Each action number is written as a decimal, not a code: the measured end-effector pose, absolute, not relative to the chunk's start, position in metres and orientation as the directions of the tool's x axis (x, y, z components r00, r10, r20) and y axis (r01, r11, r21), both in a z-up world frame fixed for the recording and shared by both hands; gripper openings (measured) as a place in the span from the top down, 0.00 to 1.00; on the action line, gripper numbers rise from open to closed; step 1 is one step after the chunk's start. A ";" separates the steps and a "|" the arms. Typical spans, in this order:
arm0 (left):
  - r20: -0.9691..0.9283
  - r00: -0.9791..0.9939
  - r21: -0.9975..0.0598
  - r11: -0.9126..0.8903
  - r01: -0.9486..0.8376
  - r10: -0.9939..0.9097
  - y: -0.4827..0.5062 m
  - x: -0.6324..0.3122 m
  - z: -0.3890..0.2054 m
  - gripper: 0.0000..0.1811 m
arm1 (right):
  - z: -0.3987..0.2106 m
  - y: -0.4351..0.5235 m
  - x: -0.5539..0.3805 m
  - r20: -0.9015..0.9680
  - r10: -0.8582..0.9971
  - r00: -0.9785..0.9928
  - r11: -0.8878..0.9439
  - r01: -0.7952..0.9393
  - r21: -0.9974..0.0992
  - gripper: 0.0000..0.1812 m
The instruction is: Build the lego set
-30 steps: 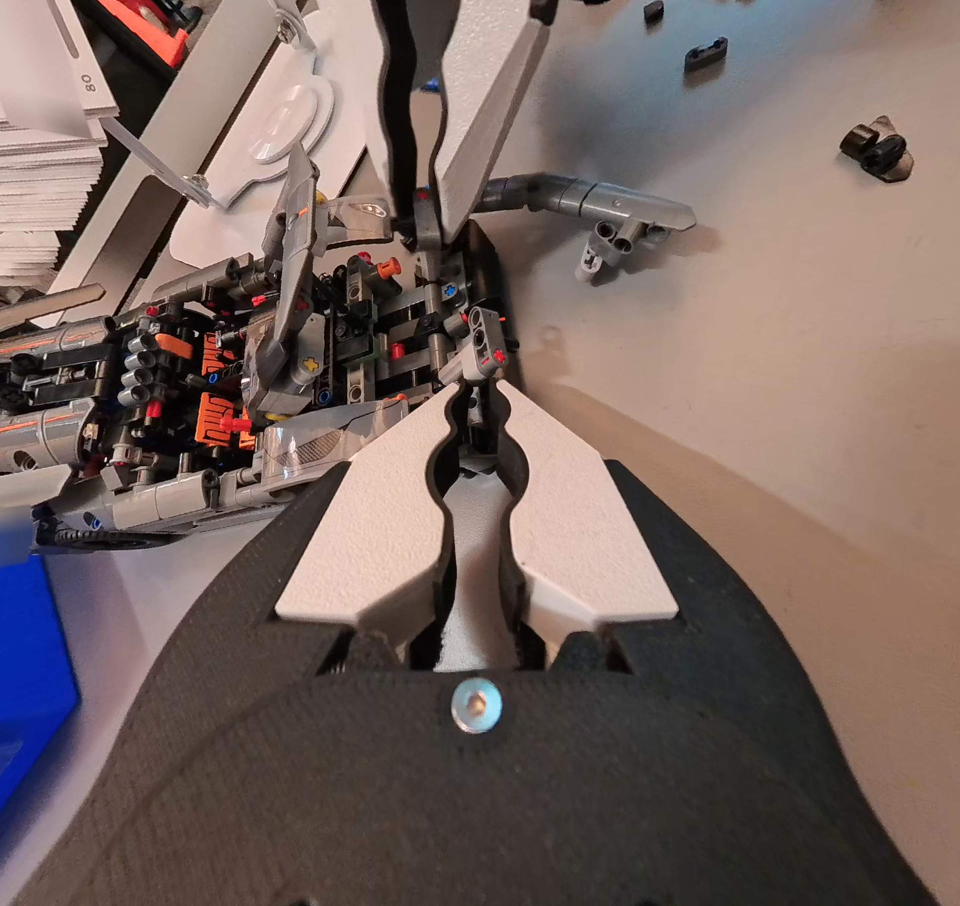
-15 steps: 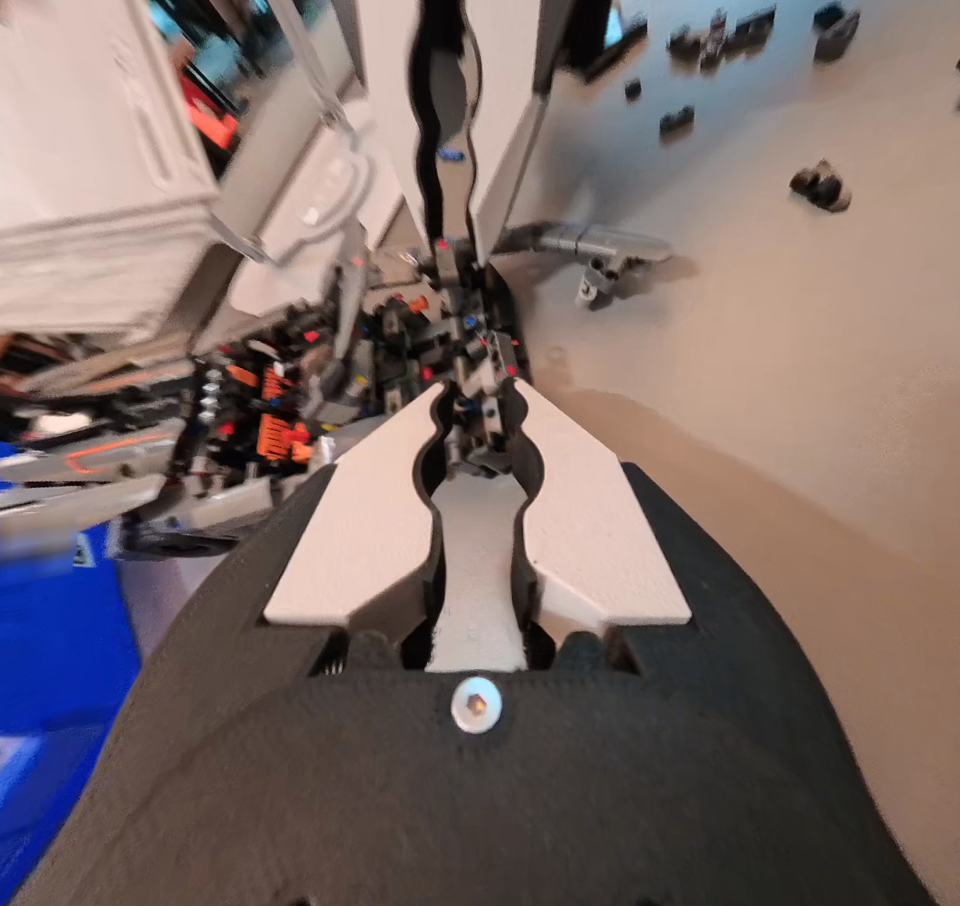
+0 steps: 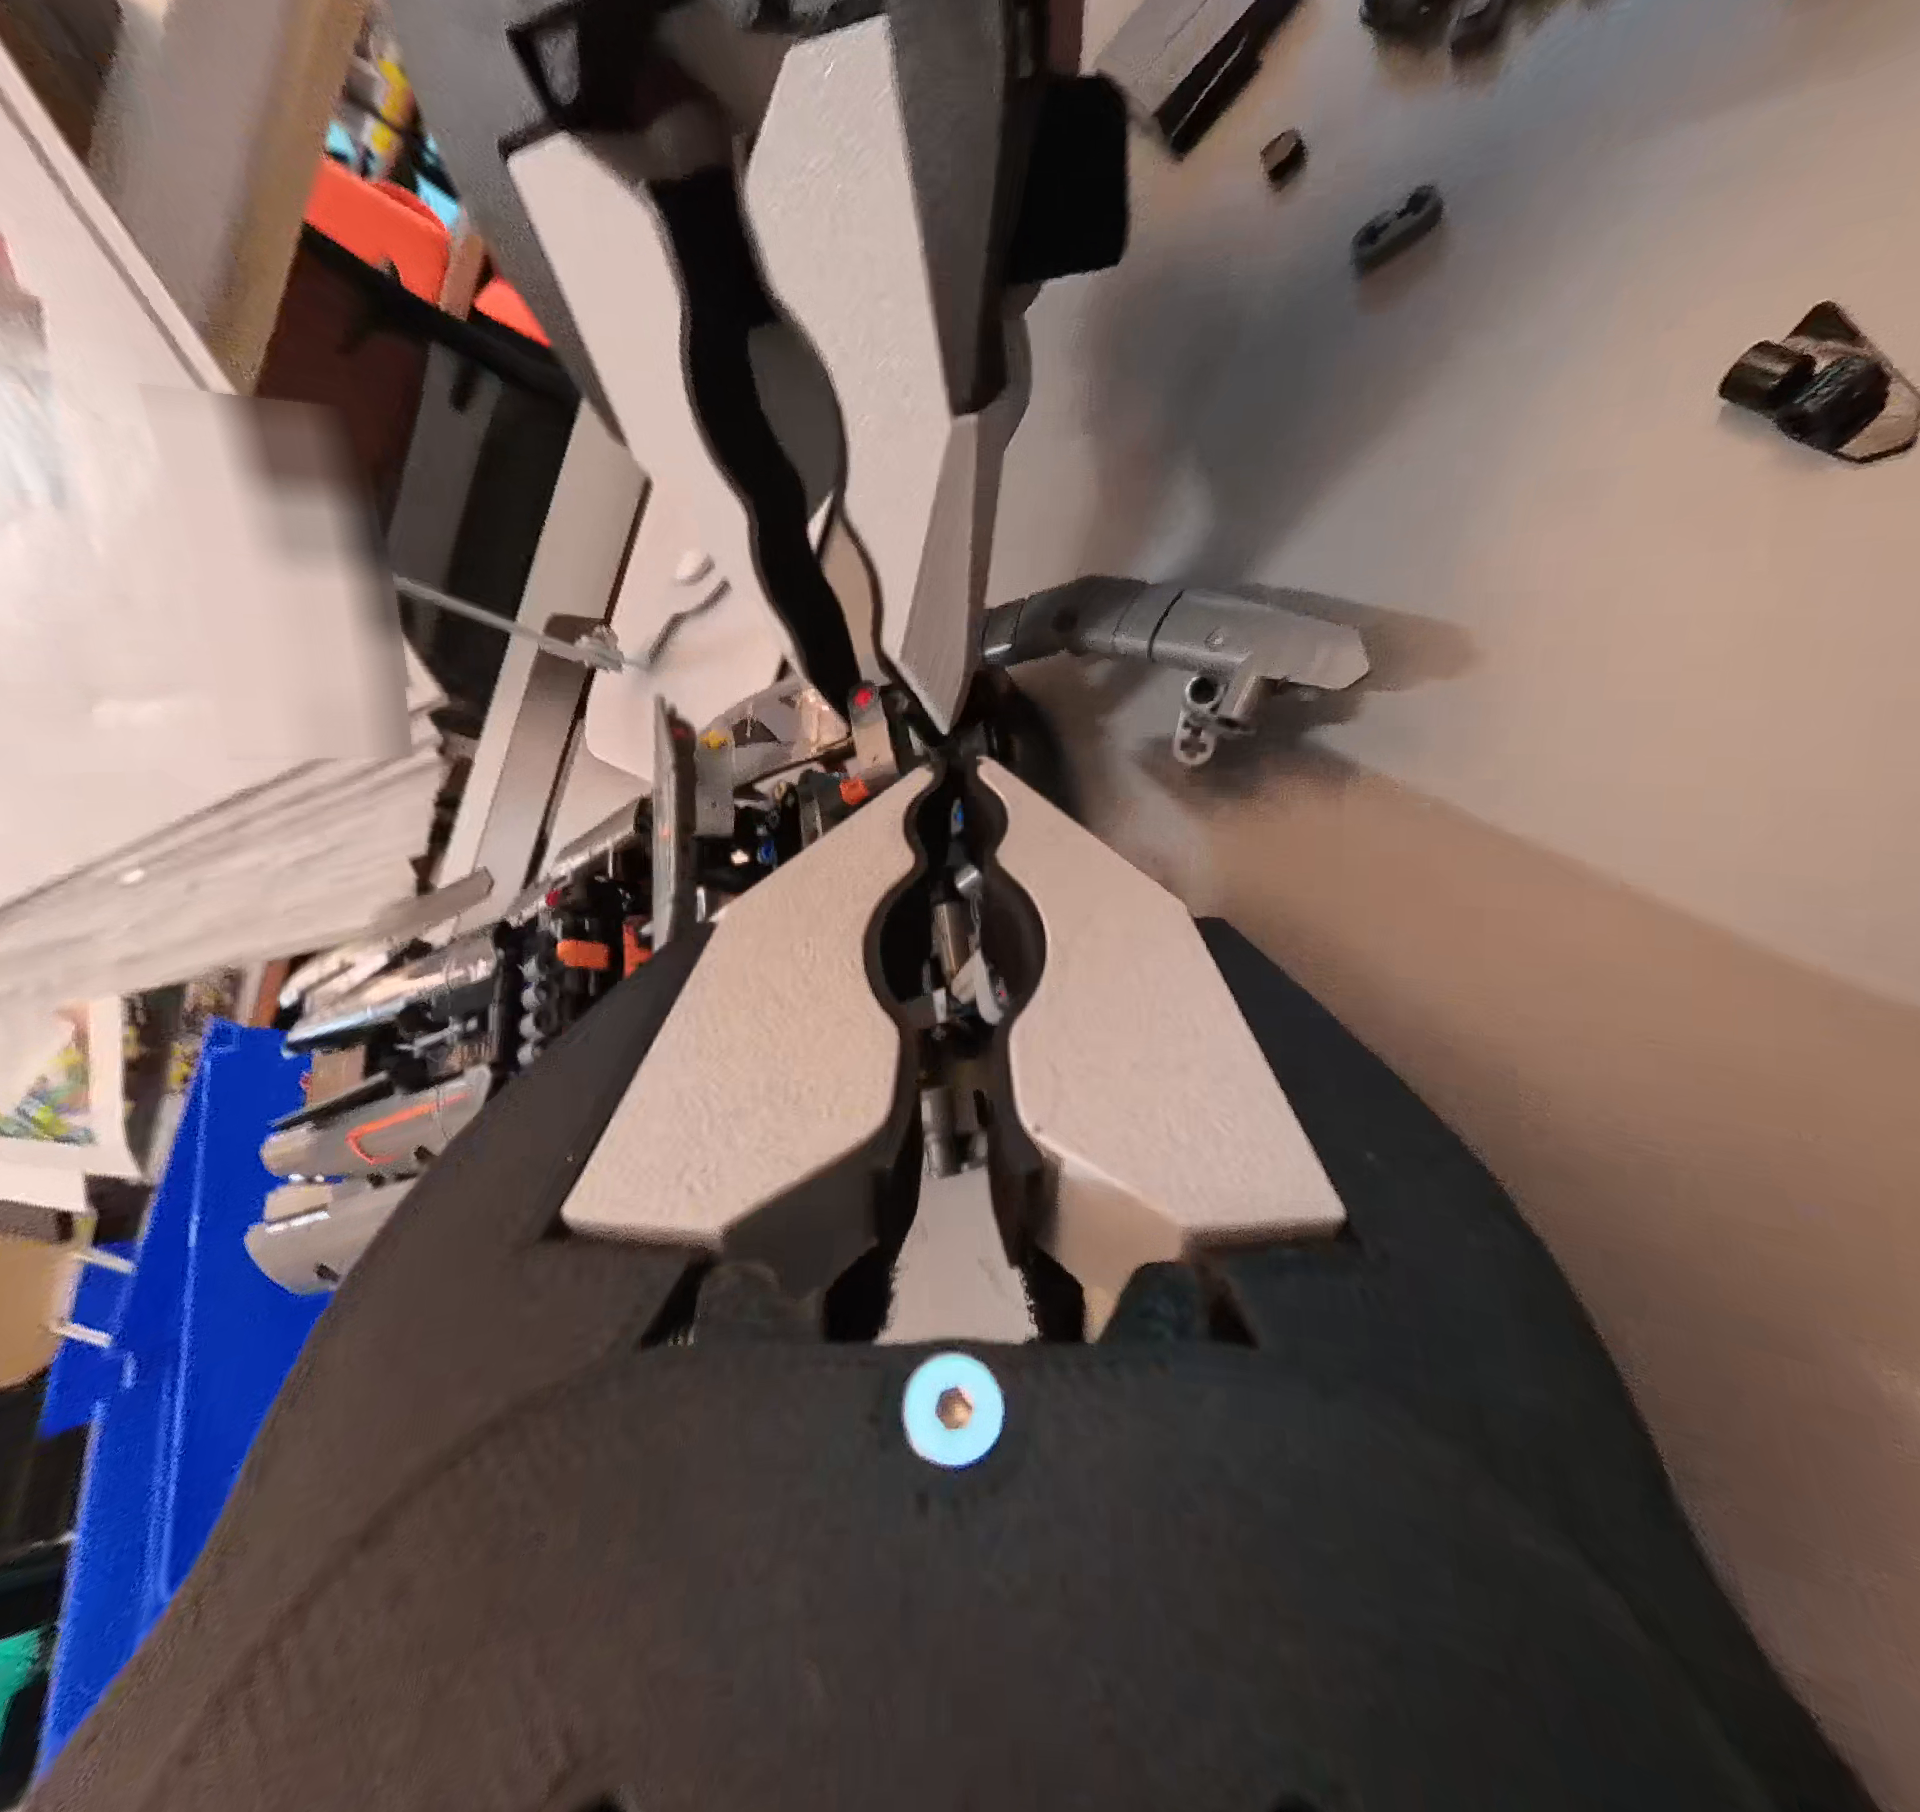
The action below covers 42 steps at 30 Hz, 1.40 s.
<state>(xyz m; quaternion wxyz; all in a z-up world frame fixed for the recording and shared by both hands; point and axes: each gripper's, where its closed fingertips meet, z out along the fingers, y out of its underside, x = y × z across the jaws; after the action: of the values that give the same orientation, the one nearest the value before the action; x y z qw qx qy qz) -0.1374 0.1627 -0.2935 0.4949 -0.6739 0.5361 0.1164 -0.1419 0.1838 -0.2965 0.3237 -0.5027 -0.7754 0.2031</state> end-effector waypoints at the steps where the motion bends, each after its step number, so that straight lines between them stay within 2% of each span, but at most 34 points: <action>1: -0.692 0.395 -0.537 0.065 -0.841 -0.604 0.164 -0.136 -0.294 1.00 | -0.296 0.184 -0.142 0.296 0.911 -0.286 0.411 0.647 -0.642 0.92; 8: -0.694 0.442 -0.559 0.039 -0.828 -0.568 0.175 -0.134 -0.293 1.00 | -0.297 0.182 -0.142 0.292 0.909 -0.296 0.416 0.642 -0.644 0.91; 16: -0.703 0.418 -0.525 0.024 -0.851 -0.576 0.173 -0.142 -0.299 1.00 | -0.297 0.182 -0.141 0.288 0.911 -0.296 0.413 0.642 -0.646 0.91; 19: -0.678 0.448 -0.561 0.016 -0.828 -0.582 0.173 -0.142 -0.298 1.00 | -0.297 0.182 -0.141 0.288 0.910 -0.297 0.414 0.642 -0.646 0.91; 42: -0.665 0.490 -0.584 -0.016 -0.811 -0.564 0.178 -0.147 -0.299 1.00 | -0.299 0.177 -0.142 0.311 0.896 -0.316 0.444 0.641 -0.626 0.91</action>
<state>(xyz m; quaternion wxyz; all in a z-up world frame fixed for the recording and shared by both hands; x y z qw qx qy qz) -0.1474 0.1780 -0.2989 0.5020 -0.7020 0.4899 0.1232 -0.1416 0.1766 -0.2987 0.3210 -0.4886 -0.7867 0.1985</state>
